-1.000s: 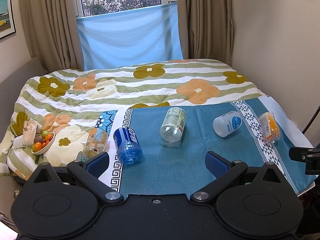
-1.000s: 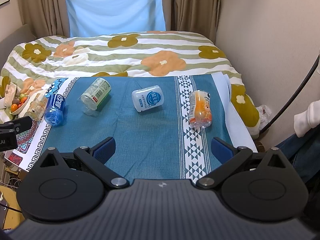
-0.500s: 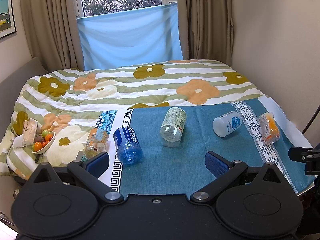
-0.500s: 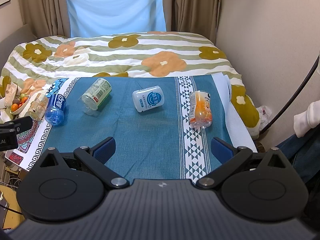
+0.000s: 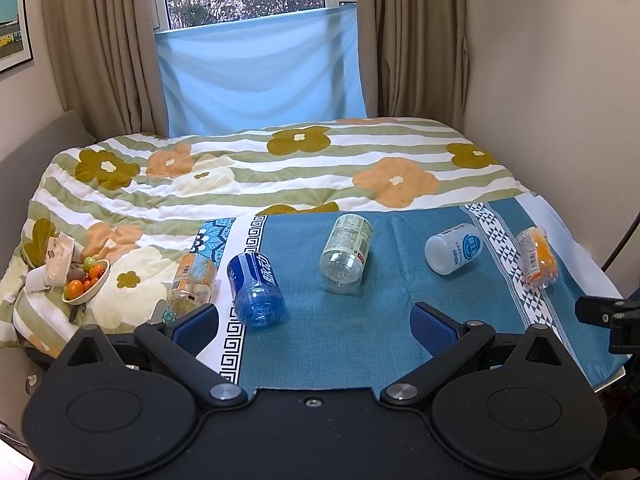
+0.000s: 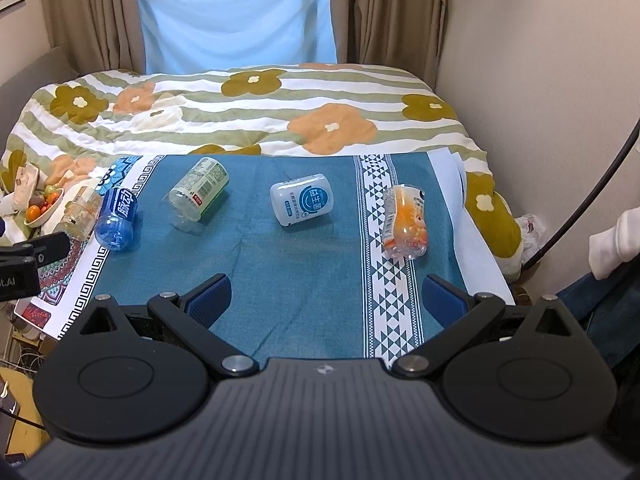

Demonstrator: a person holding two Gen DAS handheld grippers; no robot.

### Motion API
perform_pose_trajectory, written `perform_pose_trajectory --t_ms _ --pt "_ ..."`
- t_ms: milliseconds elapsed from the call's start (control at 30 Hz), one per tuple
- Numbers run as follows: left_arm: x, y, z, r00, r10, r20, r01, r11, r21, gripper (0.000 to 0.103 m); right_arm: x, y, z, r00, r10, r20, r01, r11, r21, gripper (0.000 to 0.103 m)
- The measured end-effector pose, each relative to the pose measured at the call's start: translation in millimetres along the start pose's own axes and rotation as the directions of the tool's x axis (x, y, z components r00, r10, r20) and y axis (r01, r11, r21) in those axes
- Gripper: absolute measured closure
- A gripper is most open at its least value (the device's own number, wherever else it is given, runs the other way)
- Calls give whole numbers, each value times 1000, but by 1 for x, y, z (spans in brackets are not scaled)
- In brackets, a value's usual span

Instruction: Flip cup upright

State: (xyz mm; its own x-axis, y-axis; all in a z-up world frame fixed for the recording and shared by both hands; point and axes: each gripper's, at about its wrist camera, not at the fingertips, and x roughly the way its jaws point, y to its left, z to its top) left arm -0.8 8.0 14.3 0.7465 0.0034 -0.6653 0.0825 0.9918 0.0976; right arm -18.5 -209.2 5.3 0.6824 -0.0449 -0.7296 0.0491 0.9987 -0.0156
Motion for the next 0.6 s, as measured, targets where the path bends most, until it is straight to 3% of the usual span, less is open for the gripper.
perform_pose_trajectory --t_ms 267,600 --pt "21 0 26 999 -18 -28 19 999 31 0 15 3 16 999 18 -32 -18 1000 -10 0" --pt "94 -8 65 991 -85 -100 95 990 106 0 64 13 24 996 32 -87 -33 999 -2 0"
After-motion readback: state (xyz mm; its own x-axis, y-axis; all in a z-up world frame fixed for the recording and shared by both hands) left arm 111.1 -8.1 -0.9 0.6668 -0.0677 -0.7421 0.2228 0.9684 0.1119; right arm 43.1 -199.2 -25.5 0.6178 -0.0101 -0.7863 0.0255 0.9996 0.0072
